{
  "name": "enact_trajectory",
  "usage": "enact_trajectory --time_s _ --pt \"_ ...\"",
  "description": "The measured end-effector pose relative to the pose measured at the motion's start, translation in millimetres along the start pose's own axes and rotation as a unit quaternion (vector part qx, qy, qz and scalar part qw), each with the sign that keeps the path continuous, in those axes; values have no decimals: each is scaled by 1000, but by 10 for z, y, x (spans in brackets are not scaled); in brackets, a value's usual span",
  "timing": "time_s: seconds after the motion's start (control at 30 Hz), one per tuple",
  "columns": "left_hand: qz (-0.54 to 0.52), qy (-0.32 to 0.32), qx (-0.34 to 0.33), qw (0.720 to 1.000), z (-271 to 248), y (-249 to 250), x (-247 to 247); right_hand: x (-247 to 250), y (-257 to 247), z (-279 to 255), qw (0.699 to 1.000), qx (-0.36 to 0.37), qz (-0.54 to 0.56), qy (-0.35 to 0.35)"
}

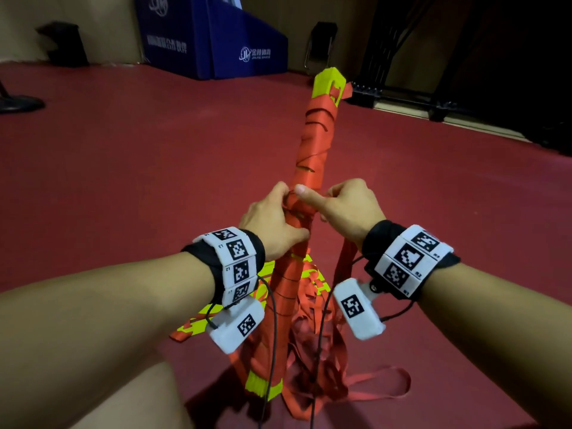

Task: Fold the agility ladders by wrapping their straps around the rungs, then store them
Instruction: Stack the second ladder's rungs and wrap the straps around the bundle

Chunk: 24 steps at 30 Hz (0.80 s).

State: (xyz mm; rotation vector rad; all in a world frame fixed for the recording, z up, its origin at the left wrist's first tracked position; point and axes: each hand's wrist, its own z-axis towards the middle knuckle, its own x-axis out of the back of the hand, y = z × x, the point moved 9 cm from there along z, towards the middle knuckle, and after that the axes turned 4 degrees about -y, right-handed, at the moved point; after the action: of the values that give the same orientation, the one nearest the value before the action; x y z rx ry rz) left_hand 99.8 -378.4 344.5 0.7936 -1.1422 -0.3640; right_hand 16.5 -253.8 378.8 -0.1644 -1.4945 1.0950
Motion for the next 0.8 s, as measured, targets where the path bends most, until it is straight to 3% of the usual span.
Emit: enact_trajectory --time_s 0.23,0.33,0.43,0.6,0.7,0.8 --pt "-24 -54 -13 998 20 18 -150 6 6 -11 1000 -6 -18 -7" --pt "-144 -76 22 986 47 -30 -218 -26 75 16 999 13 36 -37" --pt "-300 -103 71 946 85 -105 -329 -63 140 54 995 40 58 -63" --pt "-254 -122 56 958 101 -197 -381 -21 113 47 995 76 27 -65" --pt "-222 -119 59 966 102 -240 -380 55 137 57 997 67 3 -43" --pt "-231 -109 70 964 96 -248 -347 -6 175 61 996 48 24 -76"
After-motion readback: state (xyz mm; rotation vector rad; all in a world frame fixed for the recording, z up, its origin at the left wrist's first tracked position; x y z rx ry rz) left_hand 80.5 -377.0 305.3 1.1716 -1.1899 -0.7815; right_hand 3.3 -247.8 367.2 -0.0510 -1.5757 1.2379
